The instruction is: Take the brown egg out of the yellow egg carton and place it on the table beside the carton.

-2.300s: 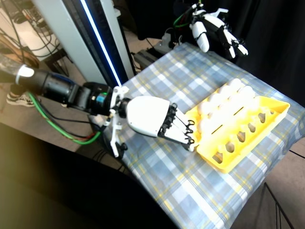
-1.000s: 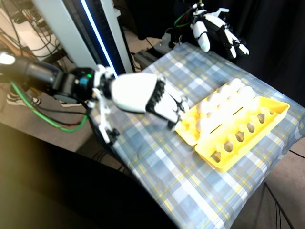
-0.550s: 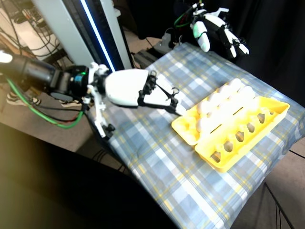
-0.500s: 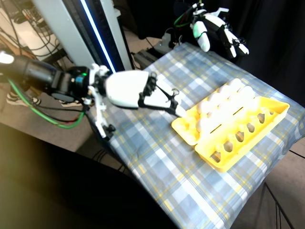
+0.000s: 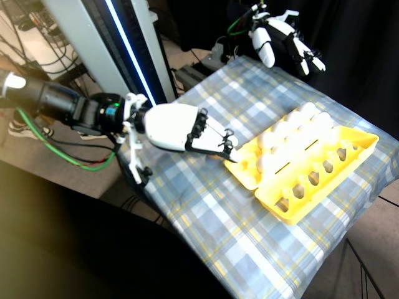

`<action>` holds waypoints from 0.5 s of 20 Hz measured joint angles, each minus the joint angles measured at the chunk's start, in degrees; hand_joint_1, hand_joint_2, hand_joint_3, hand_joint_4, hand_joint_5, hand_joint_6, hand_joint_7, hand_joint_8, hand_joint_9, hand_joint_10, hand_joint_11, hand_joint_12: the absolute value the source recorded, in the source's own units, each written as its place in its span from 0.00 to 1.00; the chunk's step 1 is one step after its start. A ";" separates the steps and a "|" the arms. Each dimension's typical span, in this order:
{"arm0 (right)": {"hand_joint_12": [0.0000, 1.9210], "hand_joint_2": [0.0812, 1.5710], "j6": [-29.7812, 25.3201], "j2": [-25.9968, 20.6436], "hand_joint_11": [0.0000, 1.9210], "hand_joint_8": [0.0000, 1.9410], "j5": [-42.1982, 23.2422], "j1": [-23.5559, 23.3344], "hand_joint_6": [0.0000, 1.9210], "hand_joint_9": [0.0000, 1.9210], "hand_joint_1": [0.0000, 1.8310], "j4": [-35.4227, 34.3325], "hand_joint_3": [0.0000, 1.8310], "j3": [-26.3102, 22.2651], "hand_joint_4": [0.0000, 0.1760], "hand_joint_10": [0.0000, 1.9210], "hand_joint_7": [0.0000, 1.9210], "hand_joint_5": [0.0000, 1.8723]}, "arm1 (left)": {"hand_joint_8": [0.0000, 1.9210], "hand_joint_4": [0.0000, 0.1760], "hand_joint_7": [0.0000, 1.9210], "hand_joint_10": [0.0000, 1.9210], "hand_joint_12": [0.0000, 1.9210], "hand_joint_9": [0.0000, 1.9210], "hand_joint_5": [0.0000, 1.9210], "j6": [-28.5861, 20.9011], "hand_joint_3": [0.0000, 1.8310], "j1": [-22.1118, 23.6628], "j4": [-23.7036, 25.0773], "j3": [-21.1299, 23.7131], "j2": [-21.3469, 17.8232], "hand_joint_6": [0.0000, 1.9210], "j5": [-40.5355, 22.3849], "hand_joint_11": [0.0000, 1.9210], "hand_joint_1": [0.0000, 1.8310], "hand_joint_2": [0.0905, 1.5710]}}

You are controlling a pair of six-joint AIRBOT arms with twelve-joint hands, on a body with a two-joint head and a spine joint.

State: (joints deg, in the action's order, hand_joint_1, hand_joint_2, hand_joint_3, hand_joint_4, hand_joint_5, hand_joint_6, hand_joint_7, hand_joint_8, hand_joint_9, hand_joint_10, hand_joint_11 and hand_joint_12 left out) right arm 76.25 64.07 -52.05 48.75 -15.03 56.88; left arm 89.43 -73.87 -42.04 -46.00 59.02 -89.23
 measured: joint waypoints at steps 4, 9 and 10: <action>0.32 0.62 0.02 -0.02 0.00 0.00 -0.81 0.00 0.00 0.21 0.34 -0.50 0.00 -0.44 0.00 0.00 0.28 0.25 | 0.00 0.37 0.06 0.00 0.00 0.00 0.22 0.00 0.00 0.00 0.00 0.00 0.00 0.00 0.00 0.00 0.28 0.82; 0.33 0.71 0.02 -6.60 0.00 0.00 -9.79 0.50 0.00 0.12 0.01 0.50 0.00 -5.35 0.00 0.00 0.18 0.16 | 0.00 0.37 0.07 0.00 0.00 0.00 0.23 0.00 0.00 0.00 -0.28 0.24 -0.02 0.00 -0.26 0.00 0.29 0.82; 0.33 0.71 0.00 -7.15 0.00 0.00 -10.84 0.81 0.00 0.12 0.01 -0.11 0.00 -5.62 0.00 0.00 0.18 0.16 | 0.00 0.37 0.07 0.00 0.00 0.00 0.23 0.00 0.00 0.00 -0.28 0.24 -0.02 0.00 -0.31 0.00 0.29 0.82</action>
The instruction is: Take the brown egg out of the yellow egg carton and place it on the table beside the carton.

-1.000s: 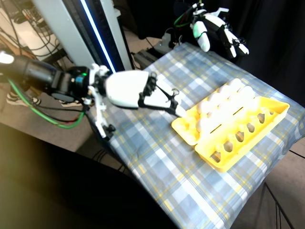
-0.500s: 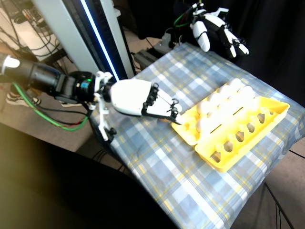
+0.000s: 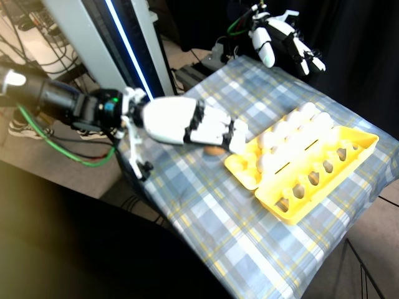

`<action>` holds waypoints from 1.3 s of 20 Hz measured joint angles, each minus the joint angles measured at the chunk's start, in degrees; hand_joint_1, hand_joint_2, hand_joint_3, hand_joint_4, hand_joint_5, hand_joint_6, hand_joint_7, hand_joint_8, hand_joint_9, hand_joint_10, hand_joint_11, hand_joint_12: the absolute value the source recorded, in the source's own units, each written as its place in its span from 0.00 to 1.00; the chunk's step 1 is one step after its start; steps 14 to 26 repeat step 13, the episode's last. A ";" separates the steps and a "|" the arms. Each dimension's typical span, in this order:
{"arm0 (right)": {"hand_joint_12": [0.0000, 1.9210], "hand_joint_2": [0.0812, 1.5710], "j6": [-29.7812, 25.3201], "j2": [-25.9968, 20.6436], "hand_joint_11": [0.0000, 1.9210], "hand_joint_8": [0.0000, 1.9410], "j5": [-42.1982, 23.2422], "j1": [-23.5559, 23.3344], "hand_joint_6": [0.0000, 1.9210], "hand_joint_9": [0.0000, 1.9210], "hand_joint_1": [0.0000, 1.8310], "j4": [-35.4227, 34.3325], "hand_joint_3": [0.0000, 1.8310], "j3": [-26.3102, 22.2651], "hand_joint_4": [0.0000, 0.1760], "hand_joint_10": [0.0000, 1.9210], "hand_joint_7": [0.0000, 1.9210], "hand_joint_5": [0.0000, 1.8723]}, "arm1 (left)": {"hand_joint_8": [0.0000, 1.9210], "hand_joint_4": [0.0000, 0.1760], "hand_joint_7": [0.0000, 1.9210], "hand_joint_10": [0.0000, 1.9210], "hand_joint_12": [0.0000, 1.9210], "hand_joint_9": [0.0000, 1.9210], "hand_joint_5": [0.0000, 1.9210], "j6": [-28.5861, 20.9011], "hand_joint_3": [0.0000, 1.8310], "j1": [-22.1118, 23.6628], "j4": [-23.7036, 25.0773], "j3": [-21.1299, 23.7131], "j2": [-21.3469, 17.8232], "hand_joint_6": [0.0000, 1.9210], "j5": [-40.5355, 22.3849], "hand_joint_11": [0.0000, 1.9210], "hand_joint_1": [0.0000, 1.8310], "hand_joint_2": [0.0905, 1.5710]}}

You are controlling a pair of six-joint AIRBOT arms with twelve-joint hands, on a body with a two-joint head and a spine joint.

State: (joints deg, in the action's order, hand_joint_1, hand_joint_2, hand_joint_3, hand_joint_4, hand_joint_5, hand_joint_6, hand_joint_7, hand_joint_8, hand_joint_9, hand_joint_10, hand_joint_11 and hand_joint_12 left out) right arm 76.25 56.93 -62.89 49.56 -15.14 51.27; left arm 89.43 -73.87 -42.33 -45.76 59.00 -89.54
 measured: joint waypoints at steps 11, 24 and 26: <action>0.00 0.56 0.04 -5.90 0.00 0.00 -7.61 7.89 0.00 0.00 0.00 -2.03 0.00 -7.08 0.00 0.00 0.02 0.02 | 0.00 0.35 0.07 0.00 0.00 0.00 0.24 0.00 0.00 -0.61 -0.20 0.26 -0.66 0.00 -0.48 0.00 0.34 0.81; 0.00 0.55 0.09 -6.84 0.00 0.00 -10.47 9.09 0.00 0.00 0.00 -2.34 0.00 -7.80 0.00 0.00 0.01 0.01 | 0.00 0.34 0.07 0.00 0.00 0.00 0.24 -0.04 0.00 -0.72 -0.13 0.72 -0.66 0.00 -0.68 0.00 0.33 0.81; 0.00 0.55 0.09 -6.84 0.00 0.00 -10.47 9.09 0.00 0.00 0.00 -2.34 0.00 -7.80 0.00 0.00 0.01 0.01 | 0.00 0.34 0.07 0.00 0.00 0.00 0.24 -0.04 0.00 -0.72 -0.13 0.72 -0.66 0.00 -0.68 0.00 0.33 0.81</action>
